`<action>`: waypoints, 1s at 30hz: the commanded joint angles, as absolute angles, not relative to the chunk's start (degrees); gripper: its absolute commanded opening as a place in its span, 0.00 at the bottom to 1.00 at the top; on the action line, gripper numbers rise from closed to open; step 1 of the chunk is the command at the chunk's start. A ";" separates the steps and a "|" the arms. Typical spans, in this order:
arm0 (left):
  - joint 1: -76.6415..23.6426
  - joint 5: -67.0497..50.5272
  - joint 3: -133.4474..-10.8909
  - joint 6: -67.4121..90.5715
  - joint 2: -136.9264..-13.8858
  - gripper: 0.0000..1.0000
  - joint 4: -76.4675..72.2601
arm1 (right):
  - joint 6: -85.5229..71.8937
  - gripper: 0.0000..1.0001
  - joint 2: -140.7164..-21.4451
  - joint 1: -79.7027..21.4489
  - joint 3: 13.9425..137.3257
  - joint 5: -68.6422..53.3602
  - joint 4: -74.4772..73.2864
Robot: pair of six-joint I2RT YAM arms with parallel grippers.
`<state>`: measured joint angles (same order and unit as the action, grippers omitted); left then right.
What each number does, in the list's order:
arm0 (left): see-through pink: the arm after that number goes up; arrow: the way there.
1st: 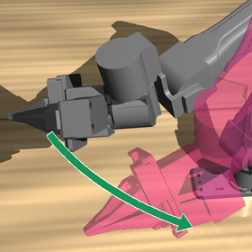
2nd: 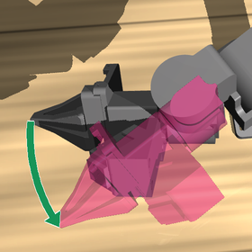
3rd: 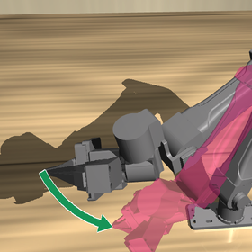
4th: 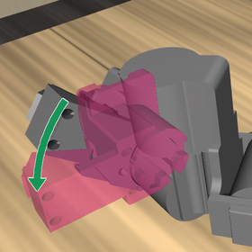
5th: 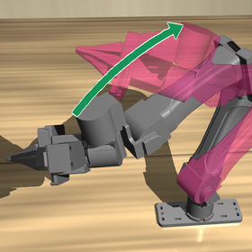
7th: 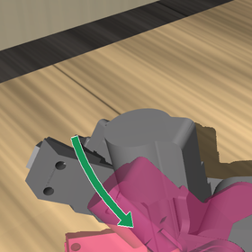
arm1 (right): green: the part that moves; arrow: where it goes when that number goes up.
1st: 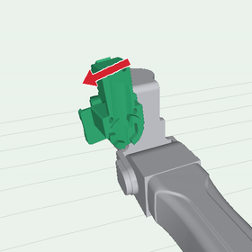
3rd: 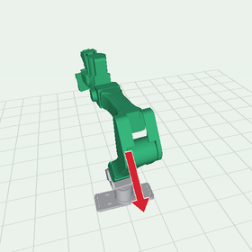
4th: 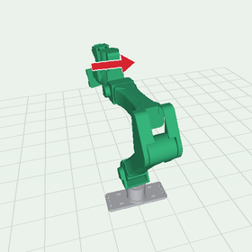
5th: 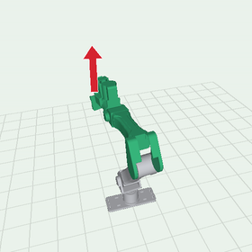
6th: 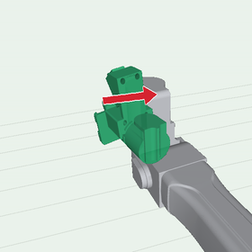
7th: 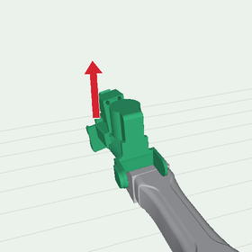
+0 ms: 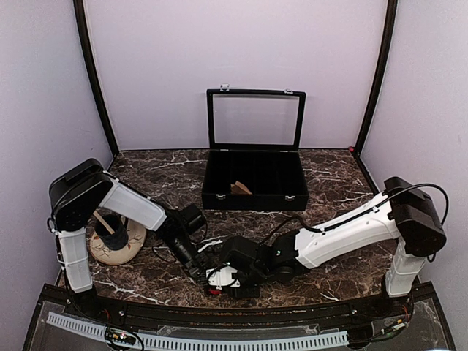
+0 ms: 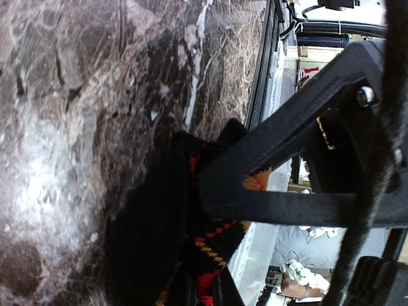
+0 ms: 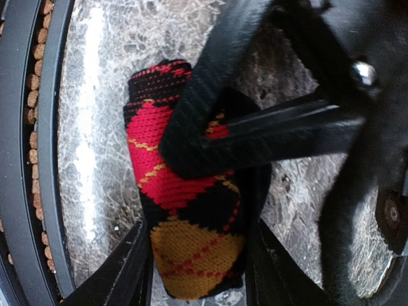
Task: Roll the socks
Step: Pick up the sock from the center of the board.
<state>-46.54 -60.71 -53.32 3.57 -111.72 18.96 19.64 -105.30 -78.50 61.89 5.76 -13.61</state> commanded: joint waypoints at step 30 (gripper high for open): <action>-39.45 -51.38 -51.78 5.78 -110.66 0.20 21.94 | 14.21 0.02 -117.75 -75.89 71.80 -12.95 -30.64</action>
